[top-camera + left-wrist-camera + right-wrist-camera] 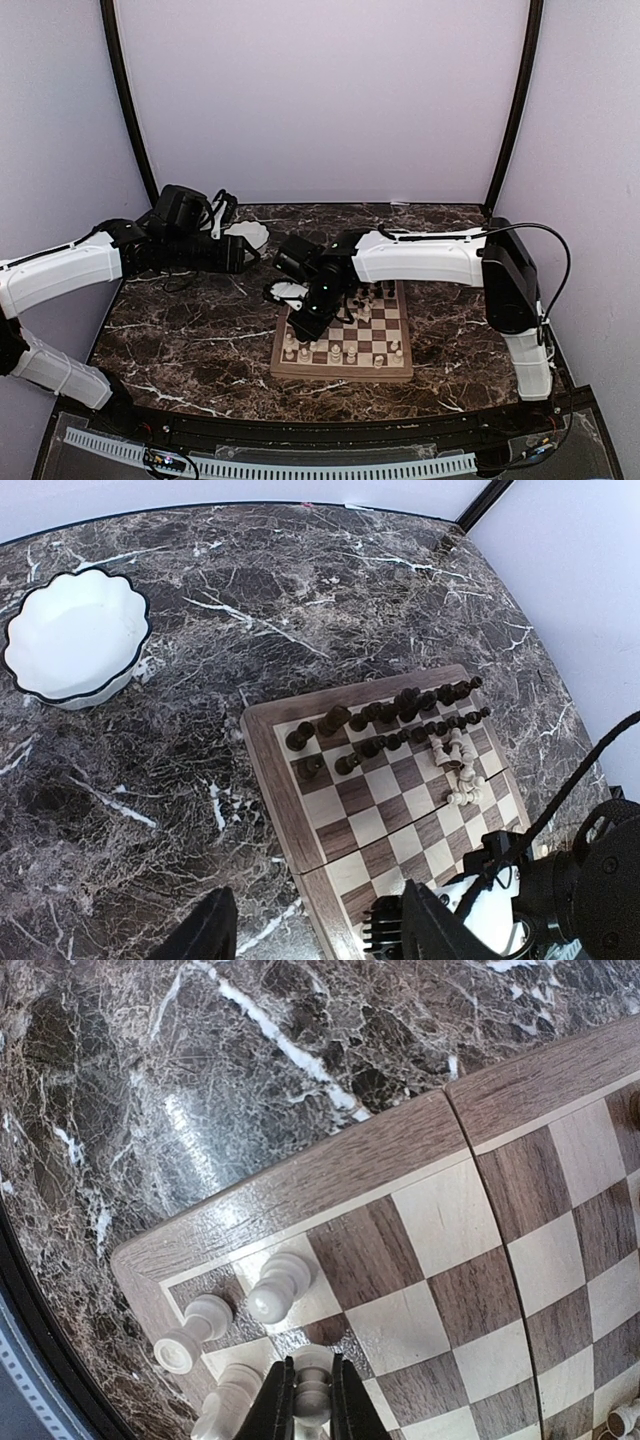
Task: Set up the chess pieces on the board
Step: Place the pawn at b2, then adjust the pawn at c2.
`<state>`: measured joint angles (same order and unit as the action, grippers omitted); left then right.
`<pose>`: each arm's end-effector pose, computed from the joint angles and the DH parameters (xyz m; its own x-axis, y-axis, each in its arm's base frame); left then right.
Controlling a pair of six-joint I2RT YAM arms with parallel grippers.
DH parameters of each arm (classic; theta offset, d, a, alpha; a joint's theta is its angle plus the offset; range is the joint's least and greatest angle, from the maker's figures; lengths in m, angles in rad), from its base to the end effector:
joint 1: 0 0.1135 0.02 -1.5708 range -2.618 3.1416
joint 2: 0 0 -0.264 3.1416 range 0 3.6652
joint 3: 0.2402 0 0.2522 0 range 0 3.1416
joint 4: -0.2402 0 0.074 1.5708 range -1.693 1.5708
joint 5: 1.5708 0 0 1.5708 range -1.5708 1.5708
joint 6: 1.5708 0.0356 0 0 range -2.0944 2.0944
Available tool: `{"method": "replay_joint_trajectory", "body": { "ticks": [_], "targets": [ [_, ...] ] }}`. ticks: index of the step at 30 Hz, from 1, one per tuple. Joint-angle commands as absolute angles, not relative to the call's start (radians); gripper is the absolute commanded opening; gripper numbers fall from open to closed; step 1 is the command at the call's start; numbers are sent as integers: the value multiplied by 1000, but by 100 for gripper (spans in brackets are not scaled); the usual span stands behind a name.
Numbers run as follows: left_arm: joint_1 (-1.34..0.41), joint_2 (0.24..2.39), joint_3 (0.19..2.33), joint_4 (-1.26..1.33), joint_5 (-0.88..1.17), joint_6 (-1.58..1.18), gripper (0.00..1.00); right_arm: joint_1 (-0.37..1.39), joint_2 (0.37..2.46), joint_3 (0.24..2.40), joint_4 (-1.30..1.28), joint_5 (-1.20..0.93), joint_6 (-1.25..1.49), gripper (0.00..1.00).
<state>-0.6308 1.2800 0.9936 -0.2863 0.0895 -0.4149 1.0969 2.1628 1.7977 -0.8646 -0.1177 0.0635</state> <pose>0.2309 -0.1726 0.2955 -0.6617 -0.0139 -0.7496 0.4167 0.8244 -0.3831 0.2035 0.4060 0.1981 -0.4864 -0.8103 -0.3268 -0.8725 0.4706 0.1317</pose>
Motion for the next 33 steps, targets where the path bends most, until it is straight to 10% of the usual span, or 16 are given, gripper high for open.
{"method": "replay_joint_trajectory", "body": {
  "ticks": [1,33],
  "targets": [
    [-624,1264,991,-285,96,-423,58,1109,2184,1800,-857,-133,65,13],
    [-624,1282,986,-263,114,-442,58,1104,2098,1731,-901,-39,58,30]
  ]
}}
